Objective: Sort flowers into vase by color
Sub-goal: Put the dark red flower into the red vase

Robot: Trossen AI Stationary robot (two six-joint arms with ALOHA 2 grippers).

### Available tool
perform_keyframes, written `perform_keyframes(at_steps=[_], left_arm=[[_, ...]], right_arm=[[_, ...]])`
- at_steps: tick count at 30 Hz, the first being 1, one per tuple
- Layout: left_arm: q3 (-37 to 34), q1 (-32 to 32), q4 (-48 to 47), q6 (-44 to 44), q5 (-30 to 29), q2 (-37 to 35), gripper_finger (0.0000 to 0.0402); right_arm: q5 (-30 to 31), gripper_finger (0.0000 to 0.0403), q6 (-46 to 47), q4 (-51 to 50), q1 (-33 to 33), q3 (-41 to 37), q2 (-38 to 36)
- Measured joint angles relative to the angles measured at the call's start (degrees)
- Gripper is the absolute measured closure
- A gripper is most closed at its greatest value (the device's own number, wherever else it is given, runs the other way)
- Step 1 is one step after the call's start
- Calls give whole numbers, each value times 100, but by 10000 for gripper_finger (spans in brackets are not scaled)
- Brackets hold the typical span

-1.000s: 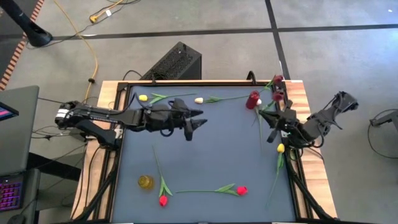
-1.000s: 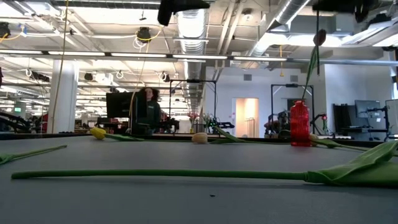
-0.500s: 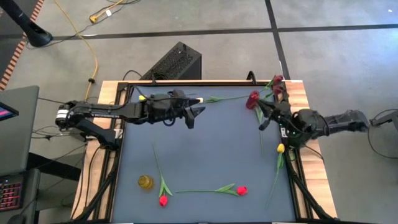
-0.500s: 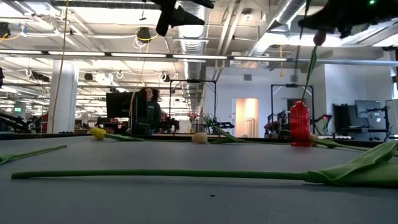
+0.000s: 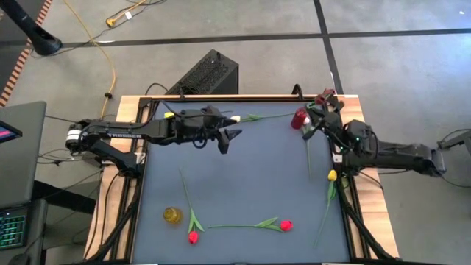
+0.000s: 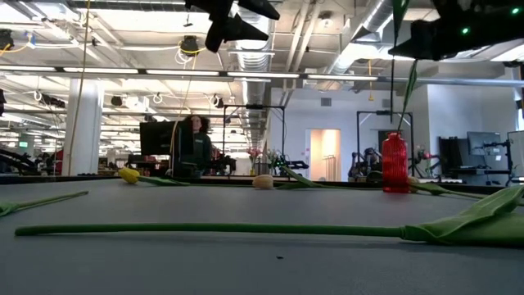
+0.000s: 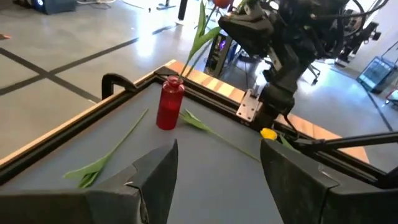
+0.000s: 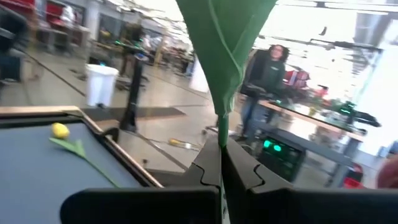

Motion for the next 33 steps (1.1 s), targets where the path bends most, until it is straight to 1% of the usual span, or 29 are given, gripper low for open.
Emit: perform_keyframes(at_steps=[5, 9, 13, 26, 33], left_arm=[[-2, 0, -3, -4, -1, 0, 184], [-2, 0, 4, -51, -2, 0, 184], [-2, 0, 7, -85, -2, 0, 184], [-2, 0, 8, -177, -3, 0, 184], [-2, 0, 8, -269, -3, 0, 184]], right_arm=[[-375, 378, 2, 32, -437, 0, 165], [-573, 378, 23, 28, -654, 0, 312], [-590, 378, 252, 34, -780, 0, 446], [-586, 378, 251, 21, -820, 0, 558], [-530, 374, 413, -81, -1081, 0, 558]])
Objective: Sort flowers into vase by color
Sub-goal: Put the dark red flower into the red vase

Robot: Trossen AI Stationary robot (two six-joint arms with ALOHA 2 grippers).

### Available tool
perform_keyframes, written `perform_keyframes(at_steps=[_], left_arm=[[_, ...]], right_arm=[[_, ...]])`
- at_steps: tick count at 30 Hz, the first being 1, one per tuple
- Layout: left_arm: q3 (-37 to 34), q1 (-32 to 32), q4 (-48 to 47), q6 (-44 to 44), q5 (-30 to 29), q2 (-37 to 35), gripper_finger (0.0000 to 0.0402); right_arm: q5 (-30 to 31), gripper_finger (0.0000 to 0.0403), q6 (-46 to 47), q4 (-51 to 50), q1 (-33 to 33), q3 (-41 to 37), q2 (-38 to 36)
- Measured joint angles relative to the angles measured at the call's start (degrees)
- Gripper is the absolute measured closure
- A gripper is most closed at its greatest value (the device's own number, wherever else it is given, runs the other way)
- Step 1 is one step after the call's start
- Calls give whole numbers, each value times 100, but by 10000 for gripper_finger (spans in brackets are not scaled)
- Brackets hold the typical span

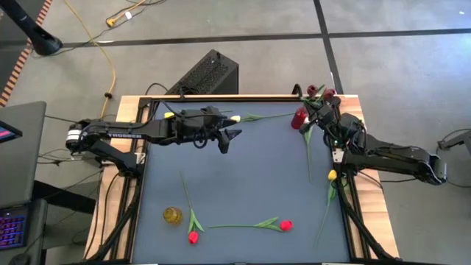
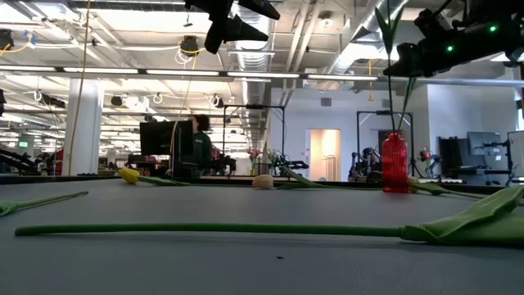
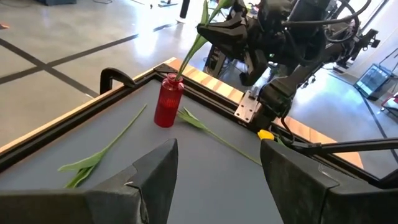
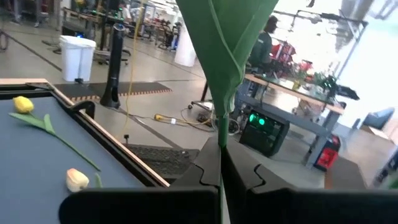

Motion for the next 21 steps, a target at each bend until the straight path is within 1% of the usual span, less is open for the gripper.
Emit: perform_keyframes(at_steps=[8, 15, 21], left_arm=[[0, 0, 0, -45, 53, 0, 184], [0, 0, 2, -48, 56, 0, 184], [0, 0, 2, -51, 57, 0, 184]], right_arm=[[111, 346, 239, -176, -177, 0, 0], [113, 342, 634, -462, -224, 0, 0], [112, 341, 666, -477, -224, 0, 0]])
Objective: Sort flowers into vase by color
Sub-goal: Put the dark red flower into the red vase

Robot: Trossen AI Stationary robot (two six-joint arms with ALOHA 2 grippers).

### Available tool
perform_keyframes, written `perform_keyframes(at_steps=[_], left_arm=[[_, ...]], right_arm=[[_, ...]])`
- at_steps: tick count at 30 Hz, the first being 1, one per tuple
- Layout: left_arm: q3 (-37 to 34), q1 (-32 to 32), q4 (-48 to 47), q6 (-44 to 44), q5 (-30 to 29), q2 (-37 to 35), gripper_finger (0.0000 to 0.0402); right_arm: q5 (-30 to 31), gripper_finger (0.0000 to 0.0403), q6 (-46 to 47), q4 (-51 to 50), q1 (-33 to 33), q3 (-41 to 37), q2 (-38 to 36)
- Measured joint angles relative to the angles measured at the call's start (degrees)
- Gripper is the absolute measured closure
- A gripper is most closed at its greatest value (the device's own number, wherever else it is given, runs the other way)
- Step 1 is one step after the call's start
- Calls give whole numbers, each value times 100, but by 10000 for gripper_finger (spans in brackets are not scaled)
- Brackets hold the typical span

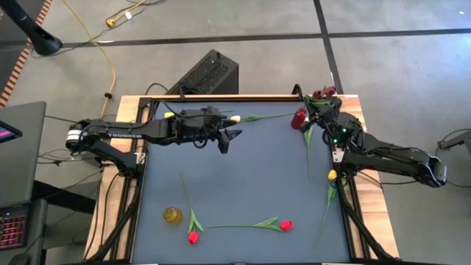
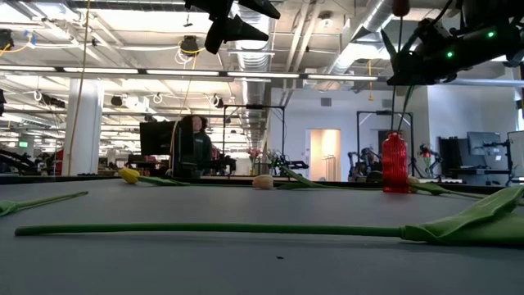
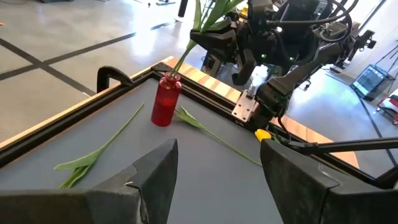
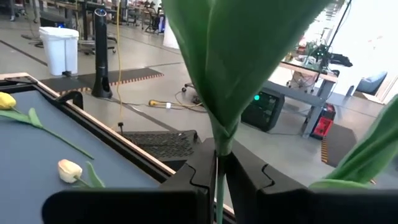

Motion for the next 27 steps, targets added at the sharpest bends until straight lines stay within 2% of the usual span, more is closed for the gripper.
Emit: perform_keyframes(at_steps=[3, 11, 18, 22, 27], left_arm=[[0, 0, 0, 0, 22, 0, 184], [0, 66, 0, -7, 256, 0, 184], [0, 161, 0, -7, 271, 1, 184], [0, 212, 2, -7, 487, 1, 184], [1, 248, 2, -4, 656, 0, 184]], right_arm=[[0, 341, 185, -184, 2, 31, -2], [-119, 331, 465, -1512, -31, 558, 21], [-166, 256, 928, -2462, -31, 889, 78], [-168, 211, 1227, -2932, -31, 1022, 140], [-174, 178, 1564, -3504, -61, 1246, 311]])
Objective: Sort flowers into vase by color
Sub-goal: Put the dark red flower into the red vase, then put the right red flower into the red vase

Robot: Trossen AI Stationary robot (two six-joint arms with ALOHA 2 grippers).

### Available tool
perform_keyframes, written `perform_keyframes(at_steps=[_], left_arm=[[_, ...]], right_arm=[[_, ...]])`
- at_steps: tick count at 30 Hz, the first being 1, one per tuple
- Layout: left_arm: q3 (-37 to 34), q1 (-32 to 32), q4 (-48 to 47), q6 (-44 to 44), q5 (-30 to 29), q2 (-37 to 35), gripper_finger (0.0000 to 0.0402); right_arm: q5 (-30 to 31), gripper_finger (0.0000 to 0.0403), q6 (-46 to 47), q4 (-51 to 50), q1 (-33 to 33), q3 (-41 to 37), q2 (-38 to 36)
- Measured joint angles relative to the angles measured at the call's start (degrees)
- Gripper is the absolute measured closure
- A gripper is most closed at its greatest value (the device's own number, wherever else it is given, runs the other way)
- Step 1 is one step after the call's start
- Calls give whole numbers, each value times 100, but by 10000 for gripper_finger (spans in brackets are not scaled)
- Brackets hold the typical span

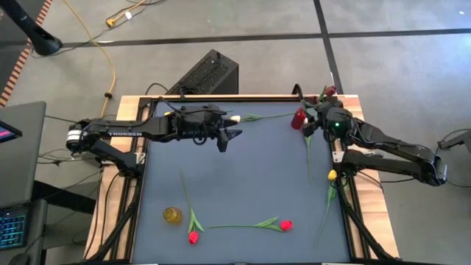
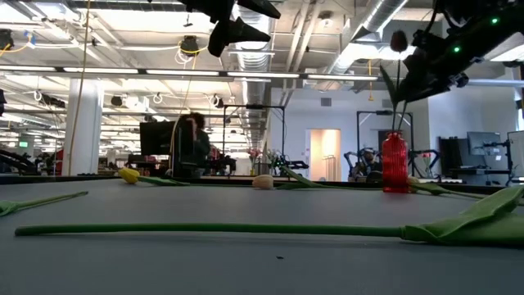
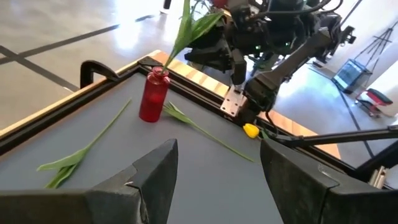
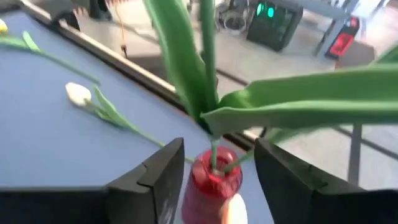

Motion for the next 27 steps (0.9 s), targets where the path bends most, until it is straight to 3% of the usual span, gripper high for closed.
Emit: perform_keyframes(at_steps=[15, 21, 27], left_arm=[[-1, 87, -77, 0, 561, 0, 184], [-1, 86, -685, 0, 1106, 0, 184], [-1, -46, -1117, 15, 1250, 1, 184]], right_arm=[[-997, 172, 385, -1982, -350, 1321, 972], [-2088, 172, 386, -3037, -274, 1764, 1147], [-3275, 172, 802, -3305, 42, 1845, 1138]])
